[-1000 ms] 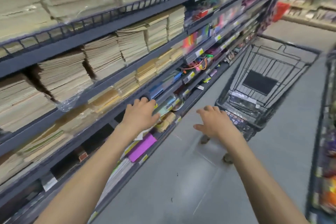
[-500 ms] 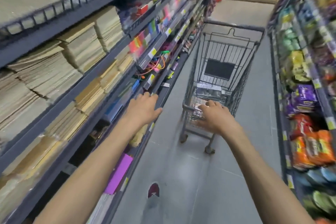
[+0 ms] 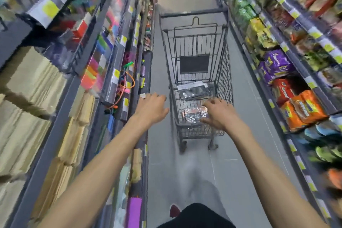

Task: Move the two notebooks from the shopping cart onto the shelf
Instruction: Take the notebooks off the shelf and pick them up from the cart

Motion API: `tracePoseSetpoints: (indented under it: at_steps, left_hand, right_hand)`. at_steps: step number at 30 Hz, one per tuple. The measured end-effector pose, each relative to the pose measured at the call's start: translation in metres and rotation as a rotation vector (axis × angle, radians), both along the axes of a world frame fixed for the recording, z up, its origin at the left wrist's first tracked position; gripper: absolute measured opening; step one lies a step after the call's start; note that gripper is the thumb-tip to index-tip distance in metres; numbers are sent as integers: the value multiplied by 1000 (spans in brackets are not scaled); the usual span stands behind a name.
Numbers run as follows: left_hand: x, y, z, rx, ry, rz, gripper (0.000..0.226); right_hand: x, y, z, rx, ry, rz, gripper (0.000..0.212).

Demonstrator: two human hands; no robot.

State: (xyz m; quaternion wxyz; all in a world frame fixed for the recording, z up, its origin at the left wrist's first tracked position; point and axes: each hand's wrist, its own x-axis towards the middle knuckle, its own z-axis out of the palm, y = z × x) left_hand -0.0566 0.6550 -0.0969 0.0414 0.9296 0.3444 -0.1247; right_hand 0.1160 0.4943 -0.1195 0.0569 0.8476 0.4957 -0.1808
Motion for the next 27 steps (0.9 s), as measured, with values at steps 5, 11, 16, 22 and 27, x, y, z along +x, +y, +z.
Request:
tracePoseSetpoints:
  at_steps: [5, 11, 16, 22, 27]
  left_hand:
    - [54, 45, -23, -39, 23, -96, 45]
    - [128, 99, -57, -53, 90, -205, 37]
    - [176, 133, -83, -86, 159, -285, 46]
    - [230, 171, -106, -141, 210, -369, 45]
    - [269, 208, -138, -147, 207, -483, 37]
  right_hand:
    - [34, 26, -31, -13, 69, -102, 68]
    - [86, 63, -70, -87, 146, -205, 77]
    - [126, 91, -91, -137, 215, -264, 74]
    - [156, 118, -107, -132, 285, -351, 67]
    - [166, 138, -132, -130, 289, -461, 61]
